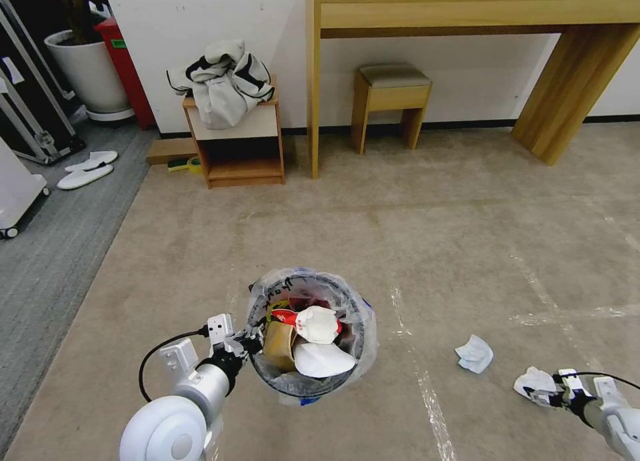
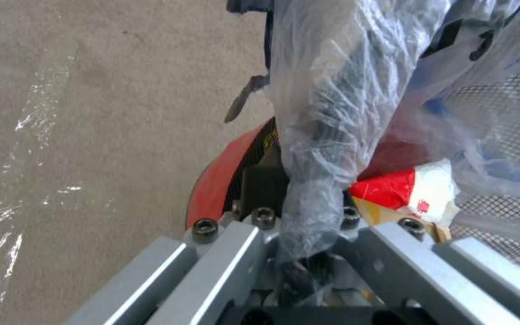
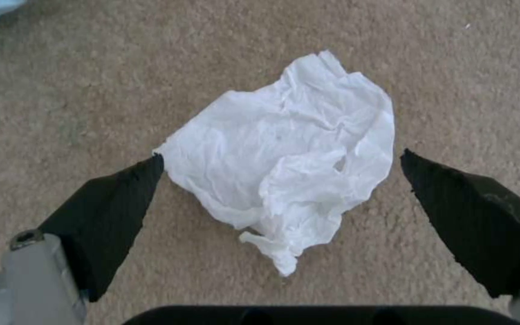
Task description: Pick up the trash bin and place the garbage on the floor into it.
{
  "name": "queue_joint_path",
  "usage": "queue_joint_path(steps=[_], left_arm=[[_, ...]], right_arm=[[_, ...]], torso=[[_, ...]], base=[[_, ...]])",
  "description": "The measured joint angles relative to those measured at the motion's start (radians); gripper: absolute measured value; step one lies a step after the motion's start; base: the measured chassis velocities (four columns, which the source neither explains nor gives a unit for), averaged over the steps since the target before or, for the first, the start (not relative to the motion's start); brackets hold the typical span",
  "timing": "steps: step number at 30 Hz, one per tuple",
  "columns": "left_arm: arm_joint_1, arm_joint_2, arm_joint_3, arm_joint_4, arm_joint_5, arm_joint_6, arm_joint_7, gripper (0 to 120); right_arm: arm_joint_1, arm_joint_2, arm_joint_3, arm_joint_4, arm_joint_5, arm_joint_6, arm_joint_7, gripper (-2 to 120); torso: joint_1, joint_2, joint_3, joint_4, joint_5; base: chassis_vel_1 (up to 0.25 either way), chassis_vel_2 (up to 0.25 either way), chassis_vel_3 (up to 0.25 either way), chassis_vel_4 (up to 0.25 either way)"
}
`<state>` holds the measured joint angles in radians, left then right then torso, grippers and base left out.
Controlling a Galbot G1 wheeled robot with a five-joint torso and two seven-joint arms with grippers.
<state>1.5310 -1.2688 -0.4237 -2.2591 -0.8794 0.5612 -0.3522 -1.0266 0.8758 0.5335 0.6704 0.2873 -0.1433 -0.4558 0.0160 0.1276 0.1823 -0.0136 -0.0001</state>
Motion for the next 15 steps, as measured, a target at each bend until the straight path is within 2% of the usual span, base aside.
queue_joint_path(steps=[15], left_arm=[[0.001,0.005,-0.003,0.005,-0.002,-0.004,0.006,1]], right_arm=[[0.006,0.013,0.004,-0.020,-0.017,0.000,0.036,99]], torso=[[0.000,0.000,0.000,0.0000,0.0001]], base=[[0.000,0.000,0.000,0.000]])
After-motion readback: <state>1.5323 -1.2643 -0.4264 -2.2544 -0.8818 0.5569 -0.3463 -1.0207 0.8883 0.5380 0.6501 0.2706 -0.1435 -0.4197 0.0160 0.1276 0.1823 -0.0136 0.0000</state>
